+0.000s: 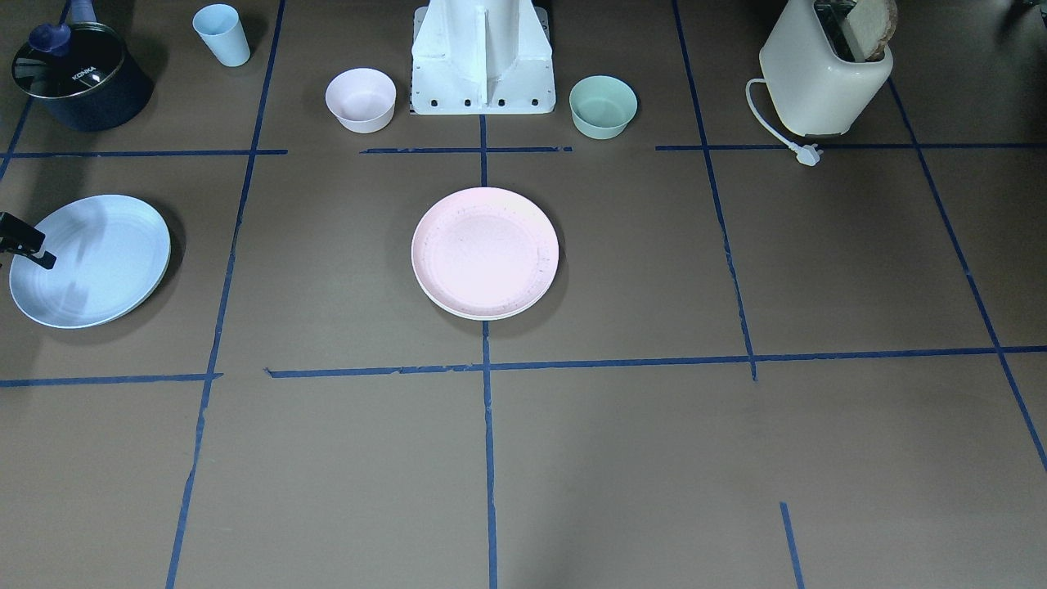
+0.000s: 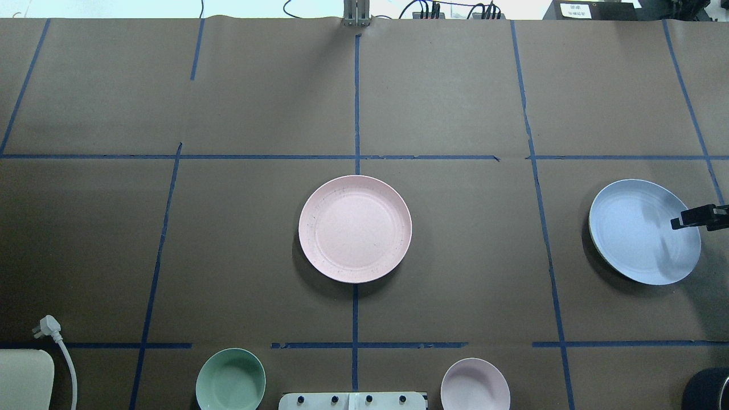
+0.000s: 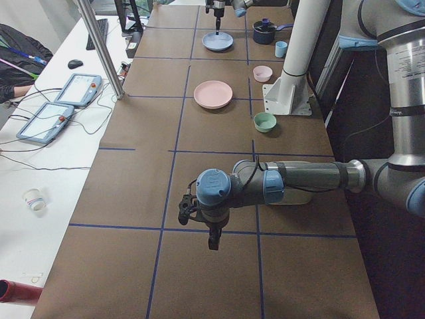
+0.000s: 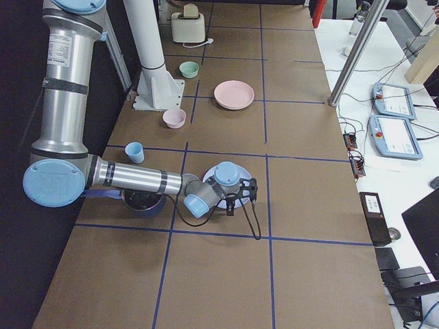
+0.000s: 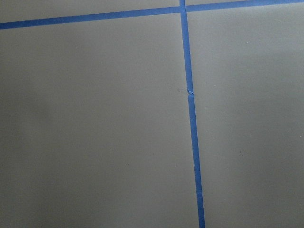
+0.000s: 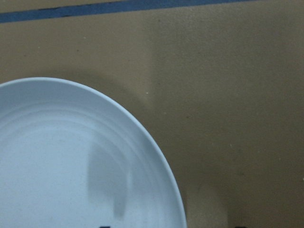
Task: Stack three plates with pink and blue
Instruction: 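Grasp the light blue plate rim with the right gripper and lift it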
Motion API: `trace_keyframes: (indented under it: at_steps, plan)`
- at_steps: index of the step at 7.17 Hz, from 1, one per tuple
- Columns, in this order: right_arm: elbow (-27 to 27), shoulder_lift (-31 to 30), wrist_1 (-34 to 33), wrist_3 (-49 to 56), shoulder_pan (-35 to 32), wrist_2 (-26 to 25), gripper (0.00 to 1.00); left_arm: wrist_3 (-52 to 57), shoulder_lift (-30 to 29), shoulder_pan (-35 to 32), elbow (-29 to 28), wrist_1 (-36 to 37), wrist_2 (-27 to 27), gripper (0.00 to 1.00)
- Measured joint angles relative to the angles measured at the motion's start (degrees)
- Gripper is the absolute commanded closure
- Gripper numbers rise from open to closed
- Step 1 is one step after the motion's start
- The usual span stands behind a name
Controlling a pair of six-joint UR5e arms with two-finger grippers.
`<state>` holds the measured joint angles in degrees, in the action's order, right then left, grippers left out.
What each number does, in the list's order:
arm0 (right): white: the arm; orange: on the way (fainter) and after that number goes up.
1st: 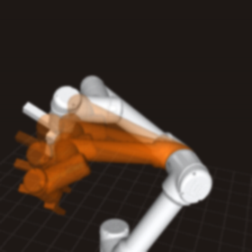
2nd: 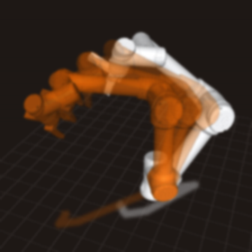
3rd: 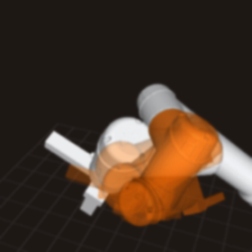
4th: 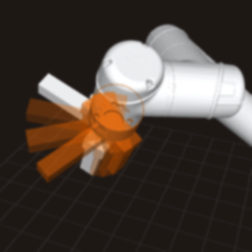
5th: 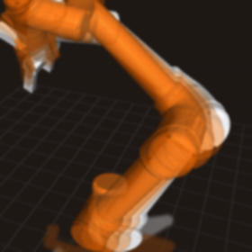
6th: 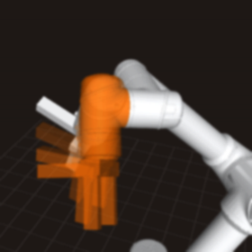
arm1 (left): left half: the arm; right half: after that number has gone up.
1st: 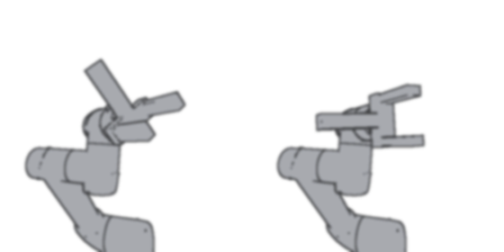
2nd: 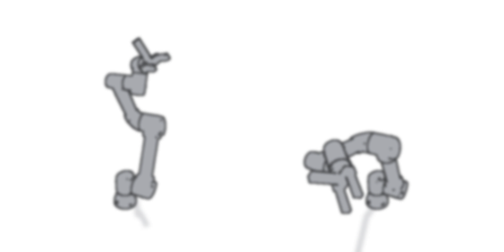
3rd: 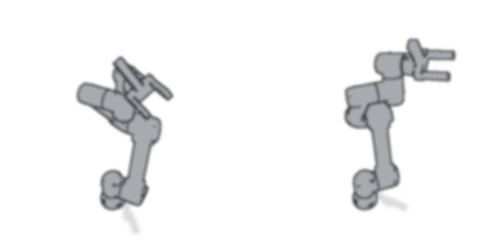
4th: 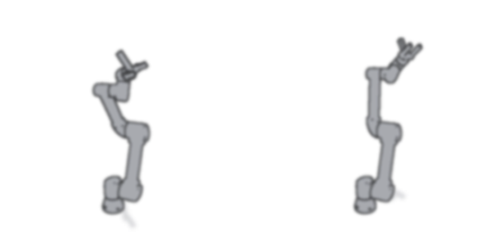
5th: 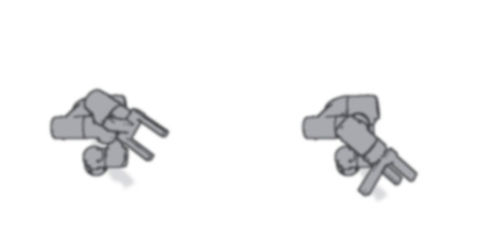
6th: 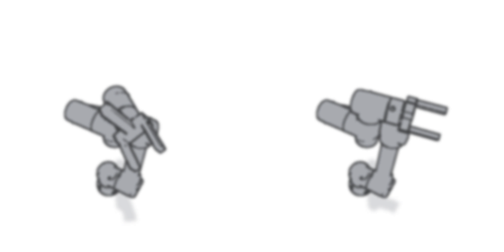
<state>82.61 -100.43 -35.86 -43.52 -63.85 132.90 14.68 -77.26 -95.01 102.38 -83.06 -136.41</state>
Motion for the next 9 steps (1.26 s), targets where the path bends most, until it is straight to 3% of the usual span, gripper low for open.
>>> trace_keyframes:
  at_steps: [1,6,9]
  plan:
    - [-0.8,-0.1,0.7,0.0,0.0,-0.2,0.96,0.0,0.0,0.0,0.2,0.0,-0.1,0.00]
    - [-0.9,0.2,1.1,-0.7,0.0,0.2,1.00,0.0,0.1,0.0,0.2,0.0,-2.1,0.00]
    - [3.4,1.4,0.9,-1.9,-1.7,6.9,1.00,0.0,0.1,0.0,0.0,0.1,-2.2,0.00]
